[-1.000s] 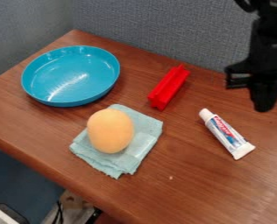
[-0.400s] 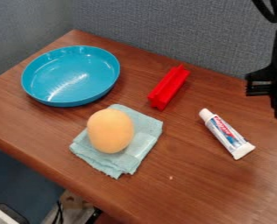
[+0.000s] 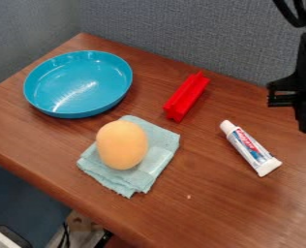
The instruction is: Put the toothpaste on the blue plate
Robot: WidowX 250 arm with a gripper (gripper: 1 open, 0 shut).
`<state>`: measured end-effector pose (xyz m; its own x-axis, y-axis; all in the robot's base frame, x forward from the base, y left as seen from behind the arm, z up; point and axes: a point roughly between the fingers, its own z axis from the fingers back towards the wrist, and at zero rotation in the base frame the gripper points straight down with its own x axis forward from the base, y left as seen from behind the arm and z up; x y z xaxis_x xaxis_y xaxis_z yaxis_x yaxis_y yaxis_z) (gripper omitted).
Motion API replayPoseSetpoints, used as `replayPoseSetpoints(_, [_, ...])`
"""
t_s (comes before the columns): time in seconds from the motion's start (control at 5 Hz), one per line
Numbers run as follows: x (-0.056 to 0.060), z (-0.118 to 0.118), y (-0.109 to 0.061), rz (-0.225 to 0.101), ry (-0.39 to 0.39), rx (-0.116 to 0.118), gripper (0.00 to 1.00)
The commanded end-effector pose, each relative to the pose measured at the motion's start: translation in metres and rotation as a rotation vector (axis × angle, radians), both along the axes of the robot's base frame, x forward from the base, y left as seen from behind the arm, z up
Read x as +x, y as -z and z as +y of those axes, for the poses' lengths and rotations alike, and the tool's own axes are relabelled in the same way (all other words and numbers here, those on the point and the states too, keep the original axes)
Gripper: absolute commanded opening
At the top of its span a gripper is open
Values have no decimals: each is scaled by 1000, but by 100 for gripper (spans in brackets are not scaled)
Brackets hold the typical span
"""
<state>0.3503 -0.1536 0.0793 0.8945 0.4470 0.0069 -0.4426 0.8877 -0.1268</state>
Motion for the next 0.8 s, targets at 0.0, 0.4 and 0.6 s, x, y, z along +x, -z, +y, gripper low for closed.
replayPoseSetpoints(0.0, [5,8,-8,-32,-1,-5,0])
replayPoseSetpoints(0.4, [2,12,-8,-30,-15,2,0])
replayPoseSetpoints(0.6, [1,14,-9,-26,-19,7,0])
